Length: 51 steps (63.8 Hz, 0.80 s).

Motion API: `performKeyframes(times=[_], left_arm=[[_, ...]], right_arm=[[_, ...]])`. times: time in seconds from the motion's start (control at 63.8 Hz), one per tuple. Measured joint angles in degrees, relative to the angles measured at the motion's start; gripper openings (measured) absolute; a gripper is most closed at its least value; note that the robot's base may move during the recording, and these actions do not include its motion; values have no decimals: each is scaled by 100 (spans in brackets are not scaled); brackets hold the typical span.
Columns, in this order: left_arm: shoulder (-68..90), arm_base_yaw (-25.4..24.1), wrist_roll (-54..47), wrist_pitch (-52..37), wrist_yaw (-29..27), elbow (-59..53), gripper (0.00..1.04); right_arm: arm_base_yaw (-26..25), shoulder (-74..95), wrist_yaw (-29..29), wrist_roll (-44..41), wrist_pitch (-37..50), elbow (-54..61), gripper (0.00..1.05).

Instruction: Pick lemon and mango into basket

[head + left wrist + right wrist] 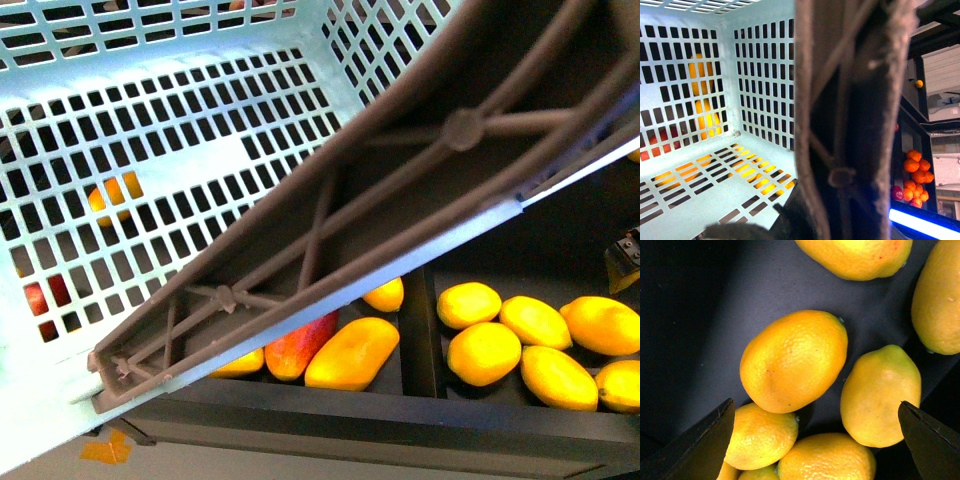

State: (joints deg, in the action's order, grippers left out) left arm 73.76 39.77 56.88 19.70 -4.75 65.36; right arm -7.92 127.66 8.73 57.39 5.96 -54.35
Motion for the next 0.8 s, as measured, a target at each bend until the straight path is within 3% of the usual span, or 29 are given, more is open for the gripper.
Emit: performKeyframes(times=[0.799], left_arm=[[0, 0, 0, 0, 2, 0, 5]], right_arm=[[74, 649, -68, 319, -173, -588, 96]])
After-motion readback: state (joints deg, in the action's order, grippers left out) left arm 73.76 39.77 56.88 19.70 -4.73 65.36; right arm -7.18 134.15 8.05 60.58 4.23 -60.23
